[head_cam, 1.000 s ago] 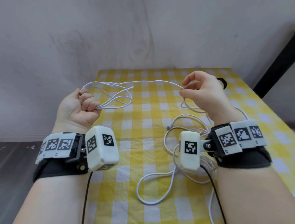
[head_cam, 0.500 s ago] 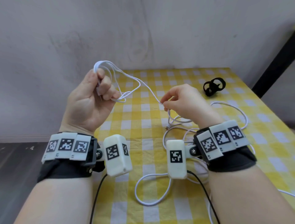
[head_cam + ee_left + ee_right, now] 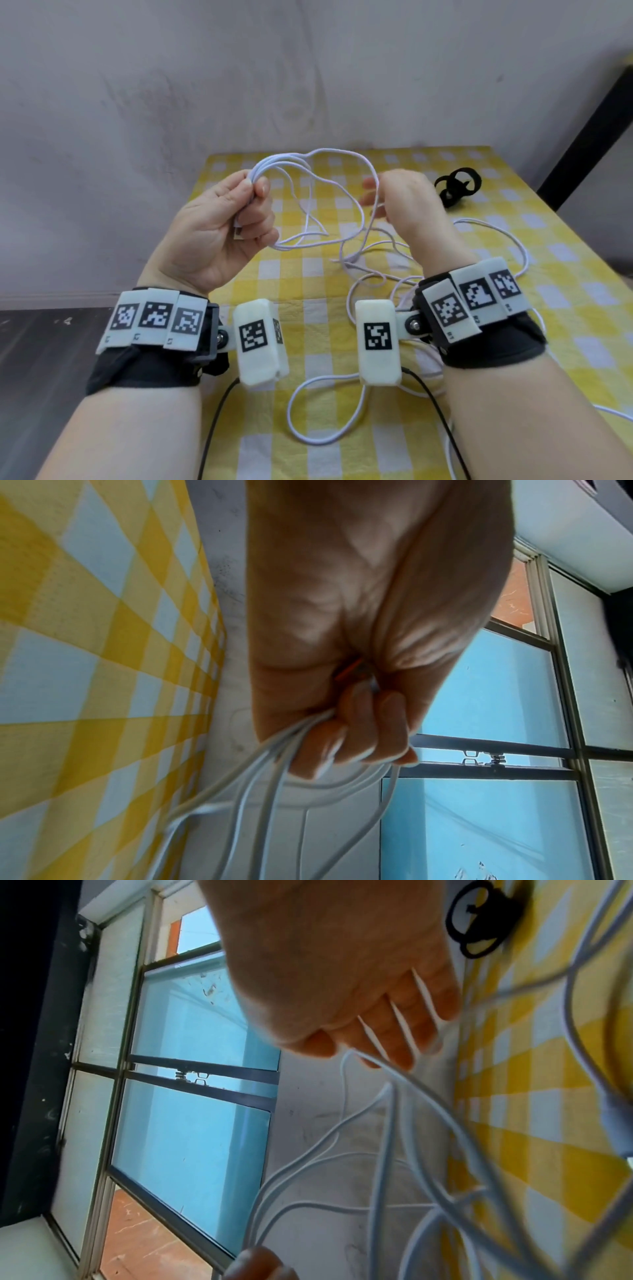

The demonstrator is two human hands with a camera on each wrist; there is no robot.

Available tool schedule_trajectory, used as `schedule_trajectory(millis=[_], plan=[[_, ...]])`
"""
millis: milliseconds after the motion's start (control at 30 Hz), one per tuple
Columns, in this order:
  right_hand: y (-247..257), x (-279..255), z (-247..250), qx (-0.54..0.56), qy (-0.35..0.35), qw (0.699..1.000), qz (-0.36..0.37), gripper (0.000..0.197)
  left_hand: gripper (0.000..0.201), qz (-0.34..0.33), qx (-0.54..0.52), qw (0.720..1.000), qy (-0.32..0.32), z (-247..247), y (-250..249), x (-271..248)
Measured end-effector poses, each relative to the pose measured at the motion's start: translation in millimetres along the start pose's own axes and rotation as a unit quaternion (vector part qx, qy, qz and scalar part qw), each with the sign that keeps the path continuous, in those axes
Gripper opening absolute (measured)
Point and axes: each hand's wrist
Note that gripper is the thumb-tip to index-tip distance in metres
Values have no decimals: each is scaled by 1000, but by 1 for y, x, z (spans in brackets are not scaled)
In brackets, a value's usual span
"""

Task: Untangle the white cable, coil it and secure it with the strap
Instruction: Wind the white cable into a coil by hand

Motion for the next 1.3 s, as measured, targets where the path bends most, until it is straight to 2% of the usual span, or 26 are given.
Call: schedule_trajectory(millis=[67, 100, 133, 200, 233, 267, 300, 400, 433, 500, 633, 733, 800, 900, 967, 1033, 1100, 1233, 1300], plan=[[2, -3, 2, 45, -29, 998, 34, 40, 22, 20, -2, 1000, 4, -1, -1, 0], [3, -7, 2, 77, 7, 995, 58, 43, 23, 27, -4, 1000, 12, -3, -1, 0], [4, -13, 2, 87, 57, 992, 77, 55, 23, 33, -7, 999, 18, -4, 0, -1], [1, -19, -2, 36, 154, 981, 113, 80, 26, 44, -21, 998, 29, -4, 0, -1], [-2, -19, -4, 9, 190, 974, 124, 83, 27, 50, -38, 997, 39, -2, 0, -1], [-3, -19, -6, -3, 218, 968, 127, 79, 27, 56, -66, 995, 57, 0, -1, -1], [-4, -18, -8, 6, 237, 964, 121, 66, 27, 64, -108, 989, 82, 3, -1, 0], [-6, -19, -8, 56, 238, 963, 110, 15, 30, 78, -227, 962, 130, 10, -2, 3], [-6, -19, -8, 75, 229, 964, 113, 6, 31, 74, -238, 960, 126, 12, -2, 4], [-5, -19, -5, 157, 240, 954, 89, 18, 31, 58, -236, 964, 108, 13, -1, 5], [3, -22, 1, 374, 267, 888, 18, 19, 35, 25, -142, 989, -16, 8, 5, 4], [8, -20, 5, 437, 234, 868, -18, 25, 38, 42, -92, 992, -72, 3, 9, 2], [11, -20, 8, 426, 203, 881, -29, 32, 39, 67, -30, 994, -80, 4, 11, -1], [17, -21, 13, 355, 179, 917, -17, 34, 32, 109, 69, 989, -73, 8, 5, -7], [24, -22, 16, 302, 187, 935, -1, 35, 24, 150, 73, 985, -40, 10, -9, -9], [32, -25, 18, 246, 205, 947, 15, 35, 36, 193, 84, 977, 11, 6, -29, -8], [42, -31, 17, 187, 230, 955, 31, 36, 44, 225, 147, 963, 26, -8, -45, -5], [65, -49, 13, 87, 263, 959, 63, 37, 33, 234, 306, 923, 0, -55, -64, 0], [73, -55, 14, 91, 258, 960, 62, 38, 32, 223, 320, 921, -5, -69, -69, 0]])
Point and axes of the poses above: each hand's wrist, its own x-axis towards the middle knuckle, its own z-axis out of the back of the hand, y = z × x, and after that the axes turned 2 degrees about -y, right-handed
